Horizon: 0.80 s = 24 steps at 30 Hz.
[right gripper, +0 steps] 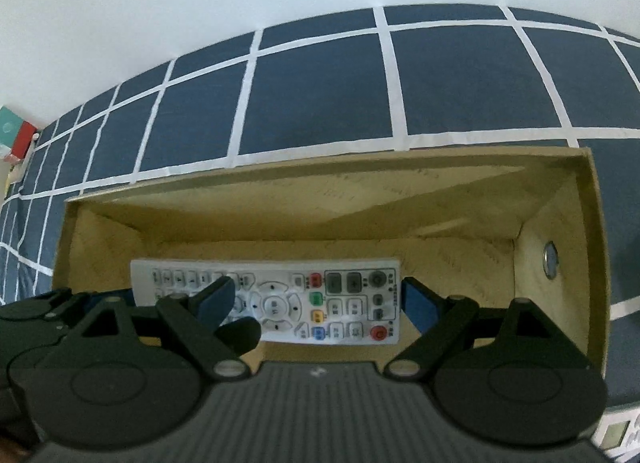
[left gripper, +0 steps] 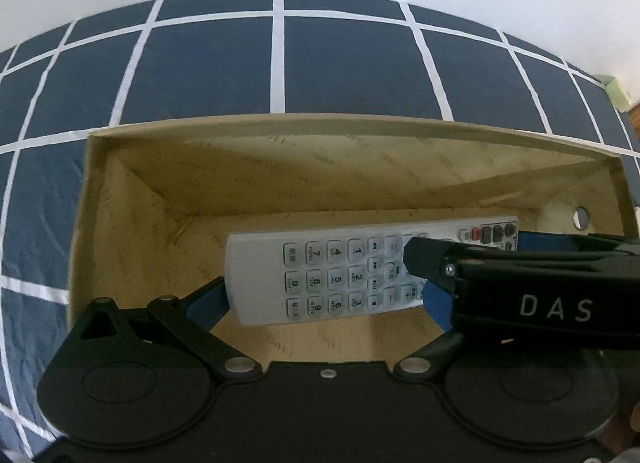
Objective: Organize objects
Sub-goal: 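Lift the TV remote with the right gripper and carry it over the box, then lower the TV remote into the box and open the right gripper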
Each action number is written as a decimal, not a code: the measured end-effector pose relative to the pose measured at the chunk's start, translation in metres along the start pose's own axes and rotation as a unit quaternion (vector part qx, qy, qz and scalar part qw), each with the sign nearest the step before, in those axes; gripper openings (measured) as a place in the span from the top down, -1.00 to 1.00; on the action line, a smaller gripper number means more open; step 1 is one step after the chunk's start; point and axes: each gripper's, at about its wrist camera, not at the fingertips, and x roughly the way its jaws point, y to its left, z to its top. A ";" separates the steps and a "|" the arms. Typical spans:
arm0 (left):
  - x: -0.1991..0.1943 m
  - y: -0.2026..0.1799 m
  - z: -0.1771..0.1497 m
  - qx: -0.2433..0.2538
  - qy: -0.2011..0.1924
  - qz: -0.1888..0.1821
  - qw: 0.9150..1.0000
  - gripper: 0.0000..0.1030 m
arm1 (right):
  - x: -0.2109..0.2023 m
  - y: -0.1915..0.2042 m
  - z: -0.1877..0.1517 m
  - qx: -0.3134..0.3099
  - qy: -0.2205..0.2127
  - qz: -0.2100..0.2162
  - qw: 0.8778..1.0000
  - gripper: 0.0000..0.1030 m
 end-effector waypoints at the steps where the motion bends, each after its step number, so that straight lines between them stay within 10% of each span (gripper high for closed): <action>1: 0.002 0.001 0.001 0.000 0.002 -0.002 1.000 -0.96 | 0.003 -0.001 0.001 0.002 0.002 -0.002 1.000 -0.74; 24: 0.031 0.010 0.023 -0.004 0.023 -0.019 1.000 -0.98 | 0.032 -0.005 0.020 0.014 0.019 -0.021 0.999 -0.76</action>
